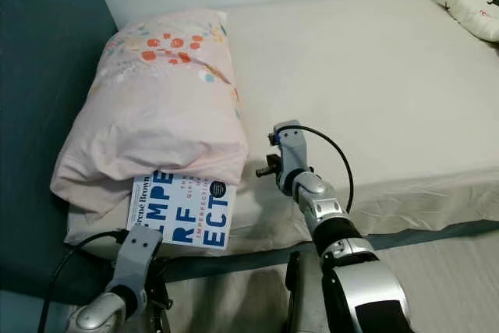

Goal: Clean up the room

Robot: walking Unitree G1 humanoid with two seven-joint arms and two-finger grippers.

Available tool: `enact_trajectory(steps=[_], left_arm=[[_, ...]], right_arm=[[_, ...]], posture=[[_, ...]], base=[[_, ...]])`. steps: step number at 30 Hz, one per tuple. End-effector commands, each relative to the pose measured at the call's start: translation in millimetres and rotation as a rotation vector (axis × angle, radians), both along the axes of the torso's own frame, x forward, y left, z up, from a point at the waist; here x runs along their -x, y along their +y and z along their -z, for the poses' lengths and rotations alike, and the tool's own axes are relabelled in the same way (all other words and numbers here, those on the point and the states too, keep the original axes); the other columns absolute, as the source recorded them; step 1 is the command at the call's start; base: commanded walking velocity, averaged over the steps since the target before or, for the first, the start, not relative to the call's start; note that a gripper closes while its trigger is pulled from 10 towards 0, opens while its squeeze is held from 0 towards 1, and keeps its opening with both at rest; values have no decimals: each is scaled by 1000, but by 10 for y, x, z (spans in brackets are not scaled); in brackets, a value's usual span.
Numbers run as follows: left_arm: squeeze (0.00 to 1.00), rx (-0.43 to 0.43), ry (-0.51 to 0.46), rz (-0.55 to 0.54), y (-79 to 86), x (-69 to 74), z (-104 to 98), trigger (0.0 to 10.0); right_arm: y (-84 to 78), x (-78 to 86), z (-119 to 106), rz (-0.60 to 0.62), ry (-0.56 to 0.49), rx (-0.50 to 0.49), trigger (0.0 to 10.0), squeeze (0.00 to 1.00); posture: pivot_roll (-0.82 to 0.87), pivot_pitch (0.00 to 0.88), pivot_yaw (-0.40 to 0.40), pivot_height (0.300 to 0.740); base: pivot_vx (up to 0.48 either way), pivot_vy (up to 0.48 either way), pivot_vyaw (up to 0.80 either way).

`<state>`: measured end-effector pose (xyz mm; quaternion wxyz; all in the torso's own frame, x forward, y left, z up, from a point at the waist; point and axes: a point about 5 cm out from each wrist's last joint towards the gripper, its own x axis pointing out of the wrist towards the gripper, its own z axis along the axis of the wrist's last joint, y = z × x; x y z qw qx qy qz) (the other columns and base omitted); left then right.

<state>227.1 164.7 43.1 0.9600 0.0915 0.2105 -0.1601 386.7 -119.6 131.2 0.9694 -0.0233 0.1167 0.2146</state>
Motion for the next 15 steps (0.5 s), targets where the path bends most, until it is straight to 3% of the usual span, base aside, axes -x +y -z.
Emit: enact_trajectory(steps=[1, 2, 3, 5, 6, 7, 8, 9, 10, 11, 13, 15], left_arm=[[0, -92, 110, 55, 56, 155, 175, 10000], [0, -165, 152, 91, 109, 213, 249, 10000], [0, -165, 152, 91, 109, 213, 249, 10000], [0, -263, 198, 111, 219, 278, 332, 10000], [0, -273, 200, 86, 291, 287, 331, 10000], [0, -273, 200, 86, 291, 287, 331, 10000], [0, -279, 192, 76, 353, 290, 313, 10000], [0, -280, 185, 71, 391, 292, 298, 9569], [0, -280, 185, 71, 391, 292, 298, 9569], [0, -258, 156, 119, 441, 309, 255, 4745], [0, -250, 147, 138, 446, 312, 245, 4745], [0, -274, 126, 189, 414, 289, 253, 6510]], right_arm=[[-17, 63, 103, -36, 21, 4, 3961, 0], [-30, 99, 138, -55, 21, 1, 3961, 0], [-30, 99, 138, -55, 21, 1, 3961, 0], [-46, 176, 188, -101, 12, 0, 4314, 0], [-52, 258, 205, -156, -3, -13, 6784, 0], [-52, 258, 205, -156, -3, -13, 6784, 0], [-53, 361, 209, -231, -18, -26, 6784, 0], [-48, 437, 208, -284, -28, -36, 10000, 0], [-48, 437, 208, -284, -28, -36, 10000, 0], [-87, 708, 181, -451, -38, -23, 10000, 0], [-94, 798, 171, -504, -34, -19, 10000, 0], [-115, 1009, 173, -630, -4, 1, 10000, 0]], posture=[[77, 298, -45, 525], [73, 299, -47, 525], [73, 299, -47, 525], [65, 296, -47, 525], [60, 295, -46, 525], [60, 295, -46, 525], [60, 295, -46, 525], [60, 295, -46, 525], [60, 295, -46, 525], [53, 288, -42, 525], [53, 288, -42, 525], [48, 281, -39, 525]], base=[[0, 0, 0], [0, 0, 0], [0, 0, 0], [0, 0, 0], [0, 0, 0], [0, 0, 0], [0, 0, 0], [0, 0, 0], [0, 0, 0], [0, 0, 0], [0, 0, 0], [0, 0, 0]])
